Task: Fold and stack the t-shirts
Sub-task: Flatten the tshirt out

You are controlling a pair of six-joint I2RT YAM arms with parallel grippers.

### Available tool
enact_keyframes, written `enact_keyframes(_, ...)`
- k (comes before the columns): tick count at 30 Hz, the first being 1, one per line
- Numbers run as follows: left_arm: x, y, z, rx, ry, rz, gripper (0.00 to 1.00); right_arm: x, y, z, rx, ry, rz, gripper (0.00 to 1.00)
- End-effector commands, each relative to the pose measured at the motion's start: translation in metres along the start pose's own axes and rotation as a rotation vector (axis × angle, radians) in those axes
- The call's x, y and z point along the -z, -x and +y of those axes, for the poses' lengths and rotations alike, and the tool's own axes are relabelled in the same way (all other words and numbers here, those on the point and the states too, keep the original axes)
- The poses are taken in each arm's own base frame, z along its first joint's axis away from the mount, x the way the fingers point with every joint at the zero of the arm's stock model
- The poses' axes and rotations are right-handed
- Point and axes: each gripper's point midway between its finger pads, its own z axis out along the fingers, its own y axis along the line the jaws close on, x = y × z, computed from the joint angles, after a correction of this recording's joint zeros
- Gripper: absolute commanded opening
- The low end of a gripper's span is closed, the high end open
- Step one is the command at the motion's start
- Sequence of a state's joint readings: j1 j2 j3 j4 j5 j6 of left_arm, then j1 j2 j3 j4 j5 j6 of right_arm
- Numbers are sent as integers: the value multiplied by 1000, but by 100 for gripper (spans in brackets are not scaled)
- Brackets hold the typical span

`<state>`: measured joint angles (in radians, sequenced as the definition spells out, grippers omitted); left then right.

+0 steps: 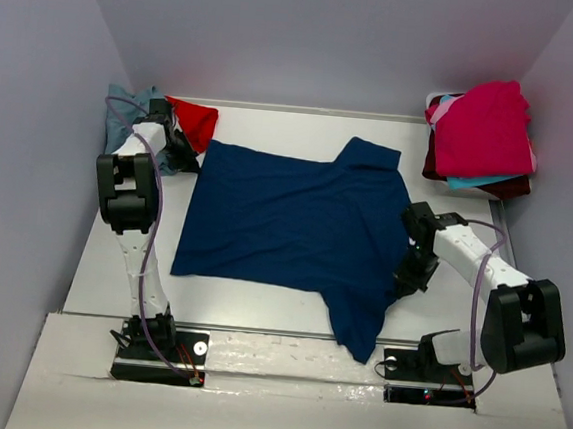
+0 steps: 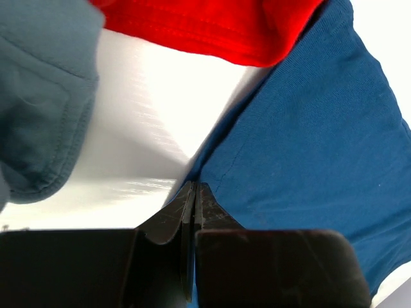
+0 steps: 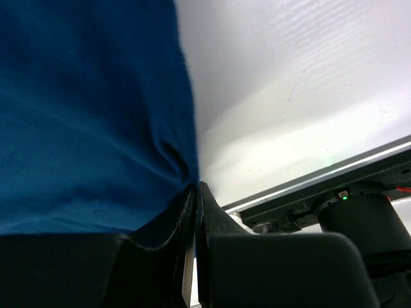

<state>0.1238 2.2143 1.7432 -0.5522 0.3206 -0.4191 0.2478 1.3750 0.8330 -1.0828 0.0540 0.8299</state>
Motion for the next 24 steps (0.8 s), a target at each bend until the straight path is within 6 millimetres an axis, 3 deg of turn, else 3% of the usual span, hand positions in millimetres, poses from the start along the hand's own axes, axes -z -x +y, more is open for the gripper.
enact_keyframes(1,10,3,4,4,0,-5,9,10,-10,-21,3,-36,0,9)
enact_keyframes(8,12,3,2,5,-6,-5,9,26,-20,-27,0,-8,10,11)
enact_keyframes(12,15,5,0,3,-11,-15,9,41,-17,-20,-13,55,-23,14)
enact_keyframes(15,22,8,-6,-6,-35,-29,9,58,2,-1,8,140,-103,38)
enact_keyframes(21,43,25,-22,-43,-69,-93,10,71,29,23,41,141,-125,45)
enact_keyframes(24,51,27,-39,-83,-120,-109,12,80,43,46,53,224,-164,49)
